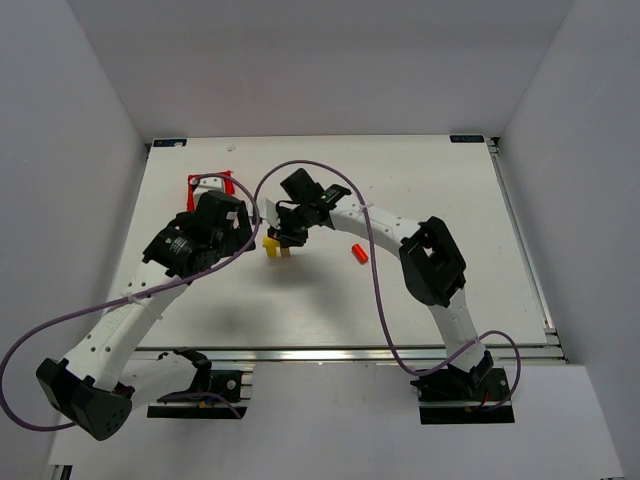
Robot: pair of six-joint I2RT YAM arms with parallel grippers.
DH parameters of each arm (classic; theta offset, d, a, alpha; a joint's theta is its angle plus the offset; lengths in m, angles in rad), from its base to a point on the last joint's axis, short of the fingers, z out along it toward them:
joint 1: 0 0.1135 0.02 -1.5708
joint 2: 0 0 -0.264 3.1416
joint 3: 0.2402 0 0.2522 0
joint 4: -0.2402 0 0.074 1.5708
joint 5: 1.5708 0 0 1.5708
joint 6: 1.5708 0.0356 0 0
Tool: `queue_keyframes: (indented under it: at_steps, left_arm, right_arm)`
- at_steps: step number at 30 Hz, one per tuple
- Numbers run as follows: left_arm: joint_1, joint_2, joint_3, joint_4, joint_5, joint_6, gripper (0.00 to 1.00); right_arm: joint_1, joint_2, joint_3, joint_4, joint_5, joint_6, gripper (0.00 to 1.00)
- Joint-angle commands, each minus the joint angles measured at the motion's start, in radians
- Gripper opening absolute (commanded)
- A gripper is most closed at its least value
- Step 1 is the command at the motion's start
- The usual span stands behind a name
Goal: Build the wood block tower
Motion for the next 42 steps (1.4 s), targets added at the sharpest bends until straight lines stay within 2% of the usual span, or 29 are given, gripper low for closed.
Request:
queue_keyframes:
  at_steps: [1,42]
  left_arm:
    - [0.007,-0.015,-0.010,0.026,0.024,0.016,0.98]
    - [0.007,-0.015,-0.025,0.038,0.044,0.033,0.98]
  right_arm:
    - [0.008,0.015,0.059,0.005,0.005,-0.003,0.24]
    - [0.013,0.057,0.049,-0.006,-0.015,-0.059,0.26]
